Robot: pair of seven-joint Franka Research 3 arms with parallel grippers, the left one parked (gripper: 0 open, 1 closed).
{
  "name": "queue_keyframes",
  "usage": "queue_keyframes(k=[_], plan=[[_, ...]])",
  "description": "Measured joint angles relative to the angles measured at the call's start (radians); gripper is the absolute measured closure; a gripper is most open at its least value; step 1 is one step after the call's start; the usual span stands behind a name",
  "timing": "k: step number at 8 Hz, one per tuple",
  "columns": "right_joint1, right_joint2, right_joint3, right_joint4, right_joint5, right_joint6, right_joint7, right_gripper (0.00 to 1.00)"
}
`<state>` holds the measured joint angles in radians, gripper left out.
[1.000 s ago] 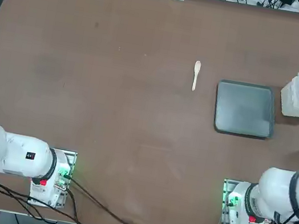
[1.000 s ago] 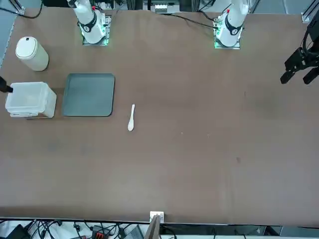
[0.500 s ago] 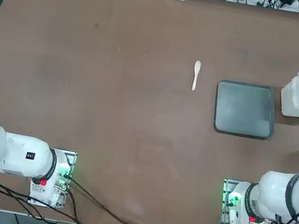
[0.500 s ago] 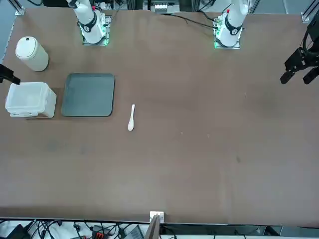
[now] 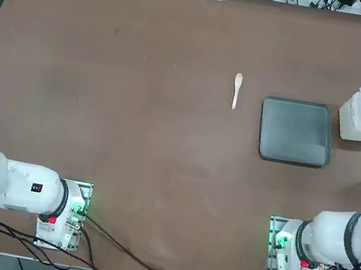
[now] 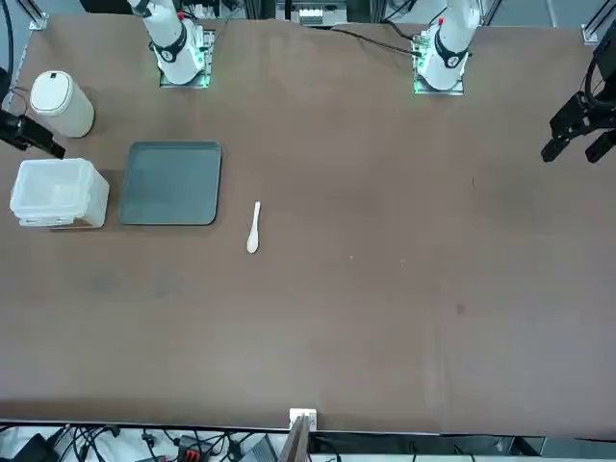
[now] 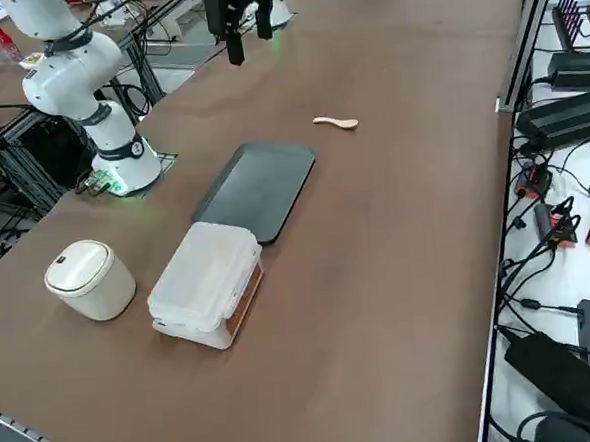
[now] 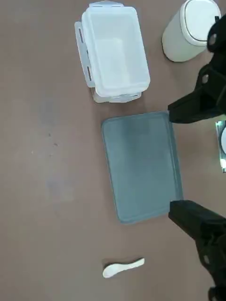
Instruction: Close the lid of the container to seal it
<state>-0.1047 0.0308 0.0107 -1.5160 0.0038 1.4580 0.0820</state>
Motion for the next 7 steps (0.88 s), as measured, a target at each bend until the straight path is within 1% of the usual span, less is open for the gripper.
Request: queue_keyframes(k=[7], plan=[[0.027, 0.023, -0.006, 0.010, 0.003, 0.010, -0.018, 0.00]])
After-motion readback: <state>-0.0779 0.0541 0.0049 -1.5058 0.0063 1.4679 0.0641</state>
